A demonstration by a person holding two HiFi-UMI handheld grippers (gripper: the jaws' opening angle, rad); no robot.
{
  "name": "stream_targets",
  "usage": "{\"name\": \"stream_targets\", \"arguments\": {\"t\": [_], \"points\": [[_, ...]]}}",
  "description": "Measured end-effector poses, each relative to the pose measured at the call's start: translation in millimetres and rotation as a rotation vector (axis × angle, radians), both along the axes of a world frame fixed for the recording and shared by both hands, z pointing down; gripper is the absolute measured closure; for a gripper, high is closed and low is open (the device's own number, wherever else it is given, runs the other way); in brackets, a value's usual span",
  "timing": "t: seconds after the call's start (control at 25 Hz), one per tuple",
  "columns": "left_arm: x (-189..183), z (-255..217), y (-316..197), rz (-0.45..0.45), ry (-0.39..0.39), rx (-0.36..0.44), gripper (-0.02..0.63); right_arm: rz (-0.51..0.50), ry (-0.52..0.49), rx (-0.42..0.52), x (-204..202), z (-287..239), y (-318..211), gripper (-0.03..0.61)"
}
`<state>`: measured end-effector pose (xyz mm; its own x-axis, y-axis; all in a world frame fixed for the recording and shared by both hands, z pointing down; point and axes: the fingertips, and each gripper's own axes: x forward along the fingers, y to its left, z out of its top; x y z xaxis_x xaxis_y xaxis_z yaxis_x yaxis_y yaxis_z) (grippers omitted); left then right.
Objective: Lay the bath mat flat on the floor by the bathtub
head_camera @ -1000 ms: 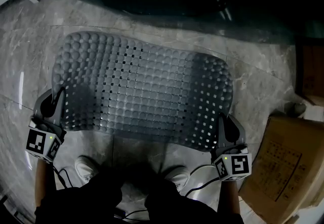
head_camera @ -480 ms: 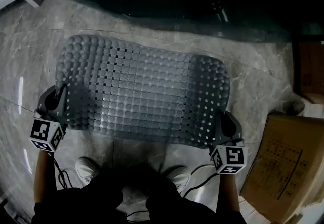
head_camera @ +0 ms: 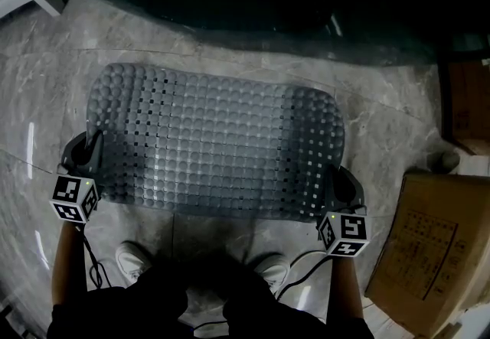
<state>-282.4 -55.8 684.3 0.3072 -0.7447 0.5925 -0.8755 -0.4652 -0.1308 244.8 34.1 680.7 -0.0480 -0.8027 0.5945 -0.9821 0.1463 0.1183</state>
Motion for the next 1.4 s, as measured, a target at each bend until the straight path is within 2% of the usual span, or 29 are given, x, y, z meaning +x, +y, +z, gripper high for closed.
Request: {"name": "stream_targets", "arguments": {"t": [0.2,0.48,0.84,0.96,1.16,1.4], "points": [[-8.9,11.8,1.7,-0.021,-0.015,-0.016,0.577,0.021,0.008,-0.014,5.9,9.6,1.7,0.508],[-18.5,16.2,-6.1,-0.042,-0.047,0.011,0.547,0.055,0.018,-0.027,15.3,17.6,1.6,0.483],[-30.9,16.8,-5.7,-0.069,-0.068,0.016,0.482,0.108,0.027,-0.029,27.2,23.2,5.0,0.454],[-35.8,18.6,-4.2,-0.088,-0.080,0.008,0.457,0.138,0.048,0.006,34.2,18.5,7.1,0.456],[-51.1,9.3,-3.0,-0.135,-0.095,0.052,0.451,0.108,0.031,0.030,29.2,13.0,8.0,0.466],[-42.1,8.1,-1.7,-0.122,-0.072,0.054,0.451,0.083,0.000,0.032,15.3,14.3,4.4,0.460]]}}
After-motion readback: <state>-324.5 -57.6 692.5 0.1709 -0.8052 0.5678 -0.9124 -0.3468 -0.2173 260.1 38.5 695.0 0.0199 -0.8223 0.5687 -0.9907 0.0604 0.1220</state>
